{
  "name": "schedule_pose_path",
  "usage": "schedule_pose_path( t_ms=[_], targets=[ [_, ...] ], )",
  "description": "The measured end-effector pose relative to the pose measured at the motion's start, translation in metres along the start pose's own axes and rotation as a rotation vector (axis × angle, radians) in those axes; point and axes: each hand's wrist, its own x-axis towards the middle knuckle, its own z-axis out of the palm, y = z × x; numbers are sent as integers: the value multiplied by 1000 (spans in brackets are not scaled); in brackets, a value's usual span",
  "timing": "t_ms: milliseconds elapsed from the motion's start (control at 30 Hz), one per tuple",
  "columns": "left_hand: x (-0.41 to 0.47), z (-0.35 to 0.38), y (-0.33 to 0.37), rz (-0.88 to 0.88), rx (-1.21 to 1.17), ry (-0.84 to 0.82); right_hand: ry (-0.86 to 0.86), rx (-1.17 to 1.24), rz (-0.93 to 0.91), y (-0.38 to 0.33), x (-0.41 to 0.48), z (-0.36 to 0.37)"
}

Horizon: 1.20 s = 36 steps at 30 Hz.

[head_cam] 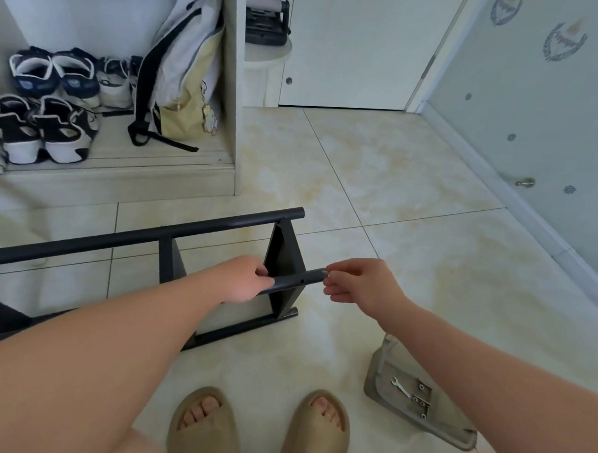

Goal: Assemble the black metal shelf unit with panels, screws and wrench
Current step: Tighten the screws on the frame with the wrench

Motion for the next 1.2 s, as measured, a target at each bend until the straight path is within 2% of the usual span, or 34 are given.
schedule_pose_path(
  t_ms=[167, 367, 667, 967, 1200],
  targets=[
    [24, 3, 20, -53, -240, 5, -76, -46, 7, 21, 10, 1],
    [45, 14, 35, -99, -412, -89, -134, -69, -15, 32, 19, 9],
    [49, 21, 35, -83, -416, -47, -137, -121, -34, 36, 26, 13],
    [47, 24, 35, -84, -407, 6, -83, -286, -94, 38, 23, 27],
    [45, 24, 34, -91, -458, -11, -68, -279, -84, 36, 25, 34]
  ],
)
